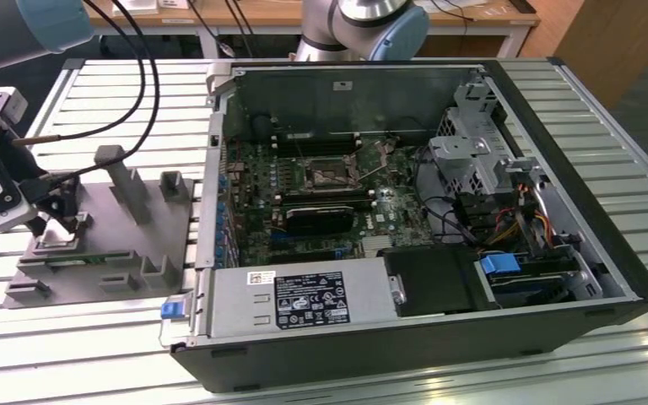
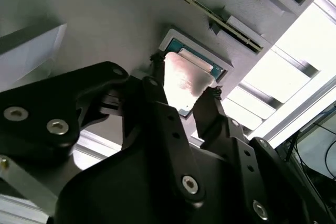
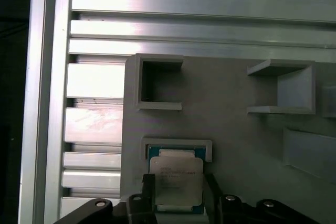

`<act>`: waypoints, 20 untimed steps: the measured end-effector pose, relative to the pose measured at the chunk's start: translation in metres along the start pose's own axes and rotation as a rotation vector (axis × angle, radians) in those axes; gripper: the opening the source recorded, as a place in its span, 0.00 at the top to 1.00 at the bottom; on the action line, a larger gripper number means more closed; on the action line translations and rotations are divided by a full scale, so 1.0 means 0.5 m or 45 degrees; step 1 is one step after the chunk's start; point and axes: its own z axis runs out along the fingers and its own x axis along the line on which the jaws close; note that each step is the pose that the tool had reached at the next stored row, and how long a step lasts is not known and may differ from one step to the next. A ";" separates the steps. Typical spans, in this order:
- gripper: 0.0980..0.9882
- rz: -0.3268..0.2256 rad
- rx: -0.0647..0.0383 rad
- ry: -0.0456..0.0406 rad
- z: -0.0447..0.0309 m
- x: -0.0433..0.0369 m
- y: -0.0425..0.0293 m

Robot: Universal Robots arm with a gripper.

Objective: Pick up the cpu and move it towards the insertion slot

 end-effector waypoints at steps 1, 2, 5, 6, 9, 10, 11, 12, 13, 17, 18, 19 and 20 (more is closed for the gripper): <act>0.52 0.000 0.000 0.000 0.000 0.000 0.000; 0.52 0.000 0.000 0.000 0.000 0.000 0.000; 0.38 0.000 0.000 0.000 0.000 0.000 0.000; 0.38 0.000 0.000 0.000 0.000 0.000 0.000; 0.38 -0.002 0.000 0.000 0.005 0.000 0.000; 0.38 -0.004 0.000 0.000 0.007 0.000 0.000; 0.38 -0.005 0.000 0.000 0.009 0.000 0.000; 0.38 -0.006 0.000 0.000 0.012 0.000 0.000; 0.38 -0.006 0.000 0.000 0.014 0.000 -0.001; 0.38 -0.009 0.000 0.000 0.023 0.001 -0.001; 0.38 -0.009 0.000 0.000 0.025 0.001 -0.001; 0.38 -0.009 0.000 0.000 0.027 0.001 -0.001; 0.38 -0.009 0.000 0.000 0.028 0.001 -0.001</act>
